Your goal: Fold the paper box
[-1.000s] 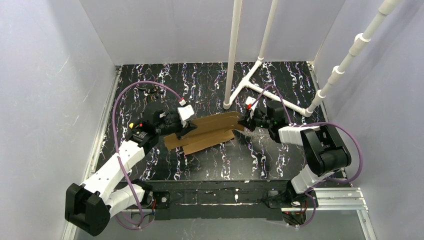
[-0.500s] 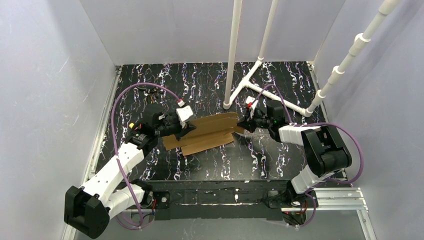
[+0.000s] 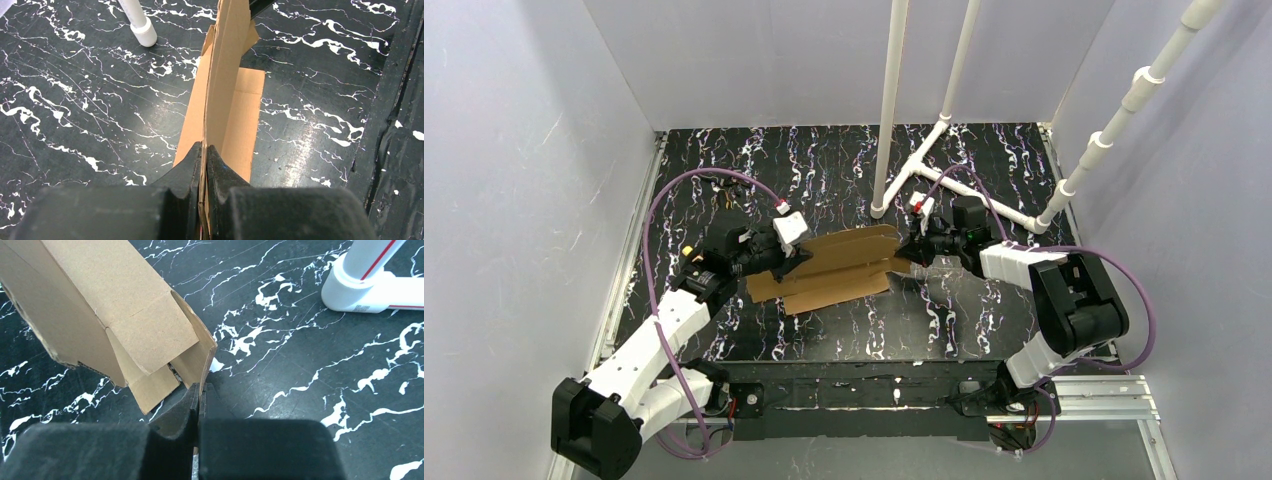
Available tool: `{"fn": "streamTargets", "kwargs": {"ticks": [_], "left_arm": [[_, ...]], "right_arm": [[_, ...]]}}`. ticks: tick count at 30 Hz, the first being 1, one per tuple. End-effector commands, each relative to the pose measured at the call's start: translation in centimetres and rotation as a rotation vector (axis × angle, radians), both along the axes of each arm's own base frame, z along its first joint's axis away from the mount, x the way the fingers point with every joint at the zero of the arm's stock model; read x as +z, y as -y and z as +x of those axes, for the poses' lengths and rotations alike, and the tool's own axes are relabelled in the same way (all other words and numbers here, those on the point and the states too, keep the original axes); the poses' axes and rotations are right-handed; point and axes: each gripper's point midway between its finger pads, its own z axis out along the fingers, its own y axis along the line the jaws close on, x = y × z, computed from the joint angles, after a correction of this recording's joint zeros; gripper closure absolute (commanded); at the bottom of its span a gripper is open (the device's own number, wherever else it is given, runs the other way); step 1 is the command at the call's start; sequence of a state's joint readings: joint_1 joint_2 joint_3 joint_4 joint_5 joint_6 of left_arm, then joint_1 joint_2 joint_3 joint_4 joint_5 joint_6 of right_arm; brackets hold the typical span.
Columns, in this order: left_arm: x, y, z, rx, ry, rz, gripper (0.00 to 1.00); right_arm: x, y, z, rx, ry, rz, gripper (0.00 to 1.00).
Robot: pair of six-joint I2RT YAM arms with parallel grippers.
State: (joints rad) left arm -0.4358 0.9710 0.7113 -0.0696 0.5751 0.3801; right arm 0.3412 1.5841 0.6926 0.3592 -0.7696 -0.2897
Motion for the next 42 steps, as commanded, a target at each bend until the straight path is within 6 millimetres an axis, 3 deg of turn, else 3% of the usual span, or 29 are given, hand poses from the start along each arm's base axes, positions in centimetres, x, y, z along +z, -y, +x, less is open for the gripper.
{"fn": "streamTargets", "kwargs": {"ticks": [1, 6, 10, 18, 25, 31, 42], "left_arm": [[-0.8, -0.5, 0.0, 0.028, -0.010, 0.018, 1.00], [-0.1, -0.4, 0.1, 0.044, 0.000, -0.012, 1.00], [0.5, -0.5, 0.6, 0.083, 0.010, -0.040, 1.00], [2.4, -0.8, 3.9, 0.167, 0.099, -0.024, 1.00], [2.2, -0.7, 6.5, 0.185, 0.138, 0.038, 1.00], [1.2, -0.8, 7.6, 0.207, 0.150, 0.059, 1.00], [0.3, -1.5, 6.6, 0.240, 0.126, 0.042, 1.00]], "right_arm": [[2.7, -2.5, -3.5, 0.162, -0.041, 0.078, 0.95], [3.4, -2.6, -2.6, 0.093, -0.012, 0.070, 0.99], [4.5, -2.3, -0.5, -0.019, 0.061, 0.080, 0.99], [7.3, -2.2, 4.5, -0.171, 0.277, 0.129, 0.99], [7.6, -2.7, 7.5, -0.237, 0.395, 0.159, 0.99], [6.4, -2.6, 7.1, -0.272, 0.491, 0.190, 0.99], [5.3, -2.7, 4.3, -0.260, 0.397, 0.194, 0.99]]}}
